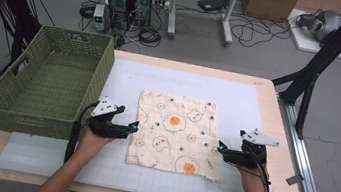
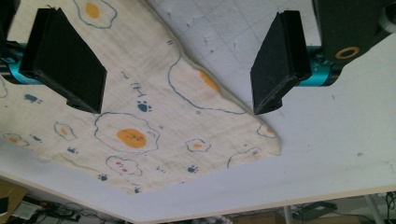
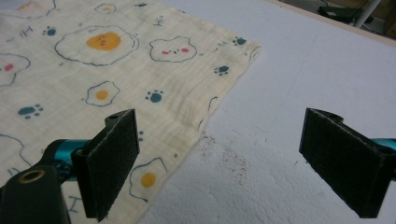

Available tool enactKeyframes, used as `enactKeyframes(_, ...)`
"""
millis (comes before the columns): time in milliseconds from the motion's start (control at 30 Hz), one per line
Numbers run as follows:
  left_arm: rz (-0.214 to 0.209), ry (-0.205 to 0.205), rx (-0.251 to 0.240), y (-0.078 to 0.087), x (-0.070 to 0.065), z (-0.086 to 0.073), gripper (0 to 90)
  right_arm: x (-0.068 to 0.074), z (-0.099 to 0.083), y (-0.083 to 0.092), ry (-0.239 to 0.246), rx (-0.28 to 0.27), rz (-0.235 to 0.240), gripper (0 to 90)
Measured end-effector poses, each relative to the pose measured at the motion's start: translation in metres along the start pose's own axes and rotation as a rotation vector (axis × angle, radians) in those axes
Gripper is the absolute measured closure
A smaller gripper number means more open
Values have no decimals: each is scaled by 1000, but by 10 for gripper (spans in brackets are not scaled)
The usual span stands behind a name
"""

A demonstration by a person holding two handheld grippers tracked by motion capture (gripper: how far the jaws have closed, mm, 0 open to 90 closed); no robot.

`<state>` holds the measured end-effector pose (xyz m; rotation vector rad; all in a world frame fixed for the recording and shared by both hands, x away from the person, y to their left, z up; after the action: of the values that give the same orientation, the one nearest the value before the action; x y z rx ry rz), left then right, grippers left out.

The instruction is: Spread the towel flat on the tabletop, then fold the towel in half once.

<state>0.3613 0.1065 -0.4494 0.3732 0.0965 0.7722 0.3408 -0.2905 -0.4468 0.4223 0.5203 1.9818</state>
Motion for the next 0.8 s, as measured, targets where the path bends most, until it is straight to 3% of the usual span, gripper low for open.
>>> enactKeyframes(100,-2,-1,6,0,-1,0,189,0,2,-1,-18,-11,3,113)
enactKeyframes(300,1,12,10,0,-2,-2,192,4,3,-4,-3,-3,14,113)
enactKeyframes(533,9,27,10,-2,2,-2,198,2,4,3,-13,-23,-5,113)
enactKeyframes(667,25,17,20,-2,2,-1,200,1,4,3,-16,-21,-7,113)
enactKeyframes(800,18,46,23,-3,4,-2,199,1,3,4,-15,-18,-6,113)
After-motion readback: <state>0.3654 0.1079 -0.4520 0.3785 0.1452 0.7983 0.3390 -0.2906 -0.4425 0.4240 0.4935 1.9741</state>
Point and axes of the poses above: each handheld gripper's, and its own axes: y roughly backward along the jaws, z roughly out of its top, x roughly to its left, the point moved 5 cm from there along -y, roughly forward along the jaws, and after that the axes turned 10 degrees about -y, right-handed, at the moved point
